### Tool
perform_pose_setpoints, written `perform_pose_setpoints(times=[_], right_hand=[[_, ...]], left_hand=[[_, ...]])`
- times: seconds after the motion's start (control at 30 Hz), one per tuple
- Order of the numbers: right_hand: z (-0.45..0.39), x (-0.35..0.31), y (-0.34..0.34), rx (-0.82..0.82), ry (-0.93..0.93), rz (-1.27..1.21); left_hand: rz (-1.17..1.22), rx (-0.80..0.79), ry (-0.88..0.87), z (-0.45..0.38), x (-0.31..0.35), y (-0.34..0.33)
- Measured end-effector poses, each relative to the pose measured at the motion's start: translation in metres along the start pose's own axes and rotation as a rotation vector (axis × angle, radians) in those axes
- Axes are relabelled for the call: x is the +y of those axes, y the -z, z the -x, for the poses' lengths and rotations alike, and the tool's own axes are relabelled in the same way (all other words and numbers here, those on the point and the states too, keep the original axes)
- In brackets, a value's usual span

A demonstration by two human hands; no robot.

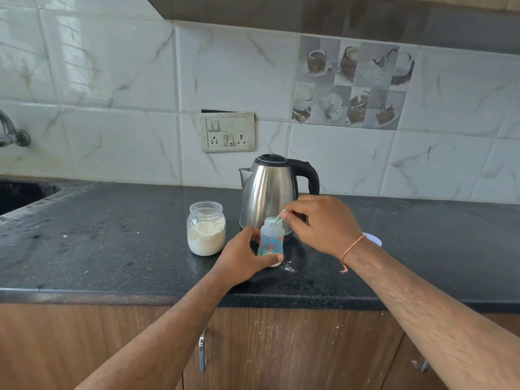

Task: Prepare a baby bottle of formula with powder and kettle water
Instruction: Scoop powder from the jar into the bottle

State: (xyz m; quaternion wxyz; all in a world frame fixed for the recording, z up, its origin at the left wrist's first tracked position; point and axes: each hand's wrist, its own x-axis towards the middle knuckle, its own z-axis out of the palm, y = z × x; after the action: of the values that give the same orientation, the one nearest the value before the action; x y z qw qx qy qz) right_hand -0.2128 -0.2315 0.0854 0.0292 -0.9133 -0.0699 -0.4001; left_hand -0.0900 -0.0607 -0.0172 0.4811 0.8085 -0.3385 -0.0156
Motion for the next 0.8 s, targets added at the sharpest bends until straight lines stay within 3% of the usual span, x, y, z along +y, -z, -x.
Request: perform_pose_setpoints(times=[0.13,0.3,0.4,0.63,0.8], right_hand=[[-0.003,-0.001,0.004,-0.087,-0.263,-0.121],[-0.007,-0.001,0.003,-0.107,-0.841,-0.652],[-0.005,0.002,-0.001,-0.118,-1.091,-0.910],[0.004,0.009,-0.009,-0.121,-1.275,-1.124],[-0.008,0.011,-0.006,-0.101,-1.247,-1.121]], left_hand=[[-0.002,-0.004,0.009,0.000,0.001,0.000],[-0.011,-0.009,0.012,0.000,0.000,0.000],[-0.006,-0.008,0.014,0.001,0.000,0.000],[-0.029,0.032,-0.018,0.005,0.002,0.001],[-0.009,0.265,-0.149,0.030,0.005,0.021]])
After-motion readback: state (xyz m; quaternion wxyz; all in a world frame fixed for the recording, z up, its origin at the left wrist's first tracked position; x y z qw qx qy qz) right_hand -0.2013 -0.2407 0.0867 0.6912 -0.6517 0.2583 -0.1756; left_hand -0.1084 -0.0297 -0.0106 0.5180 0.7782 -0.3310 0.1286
